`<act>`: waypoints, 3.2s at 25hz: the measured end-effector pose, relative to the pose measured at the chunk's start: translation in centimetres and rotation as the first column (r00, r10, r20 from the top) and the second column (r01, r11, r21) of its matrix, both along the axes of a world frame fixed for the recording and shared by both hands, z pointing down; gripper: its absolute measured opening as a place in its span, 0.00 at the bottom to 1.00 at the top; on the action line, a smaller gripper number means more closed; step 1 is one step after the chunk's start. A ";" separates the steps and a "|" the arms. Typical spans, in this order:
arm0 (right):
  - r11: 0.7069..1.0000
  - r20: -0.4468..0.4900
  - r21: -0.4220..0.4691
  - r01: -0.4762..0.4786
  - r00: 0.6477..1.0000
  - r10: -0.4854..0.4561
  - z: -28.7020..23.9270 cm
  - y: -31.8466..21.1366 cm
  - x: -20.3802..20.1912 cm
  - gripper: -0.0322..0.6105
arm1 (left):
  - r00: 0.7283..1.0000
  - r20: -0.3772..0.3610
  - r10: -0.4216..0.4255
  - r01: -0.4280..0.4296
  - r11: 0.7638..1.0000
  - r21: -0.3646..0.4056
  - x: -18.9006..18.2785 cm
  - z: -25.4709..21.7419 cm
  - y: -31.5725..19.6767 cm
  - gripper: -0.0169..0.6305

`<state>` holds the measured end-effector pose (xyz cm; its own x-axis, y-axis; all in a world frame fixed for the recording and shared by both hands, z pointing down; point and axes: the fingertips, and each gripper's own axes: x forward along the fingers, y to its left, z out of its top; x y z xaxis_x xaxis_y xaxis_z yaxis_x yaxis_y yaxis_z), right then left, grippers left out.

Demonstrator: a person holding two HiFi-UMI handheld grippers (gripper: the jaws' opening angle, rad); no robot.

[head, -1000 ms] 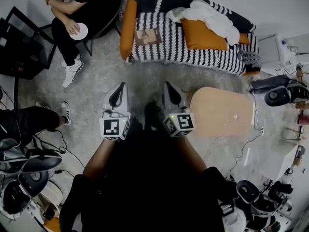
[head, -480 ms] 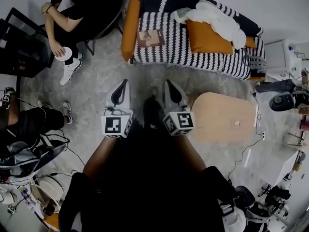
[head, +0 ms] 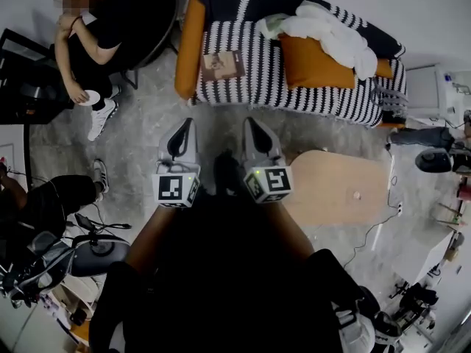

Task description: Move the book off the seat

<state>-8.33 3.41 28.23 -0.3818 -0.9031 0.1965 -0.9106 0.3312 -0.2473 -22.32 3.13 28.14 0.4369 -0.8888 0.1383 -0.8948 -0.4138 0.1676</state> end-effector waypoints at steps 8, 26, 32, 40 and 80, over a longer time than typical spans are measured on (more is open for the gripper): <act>0.999 -0.014 -0.022 0.041 0.999 -0.041 0.4 -4.8 2.7 0.06 | 1.000 0.023 -0.017 0.017 1.000 -0.003 3.2 -0.7 -4.9 0.04; 0.990 0.007 -0.082 0.114 0.993 -0.114 4.4 -11.8 5.8 0.06 | 0.993 0.038 -0.113 0.114 0.993 -0.031 6.7 1.5 -11.9 0.04; 0.991 0.003 -0.099 0.087 0.996 -0.088 6.7 -15.1 5.3 0.06 | 0.996 0.037 -0.085 0.088 0.993 -0.079 6.2 4.8 -14.7 0.04; 0.988 -0.005 -0.145 0.045 0.999 -0.046 10.7 -19.6 5.0 0.06 | 0.999 0.039 -0.039 0.043 0.993 -0.112 5.5 7.6 -19.7 0.04; 0.866 0.044 -0.498 -0.045 0.996 0.078 46.6 -26.5 1.9 0.07 | 0.999 0.003 -0.033 0.033 0.949 -0.314 4.3 36.7 -28.6 0.04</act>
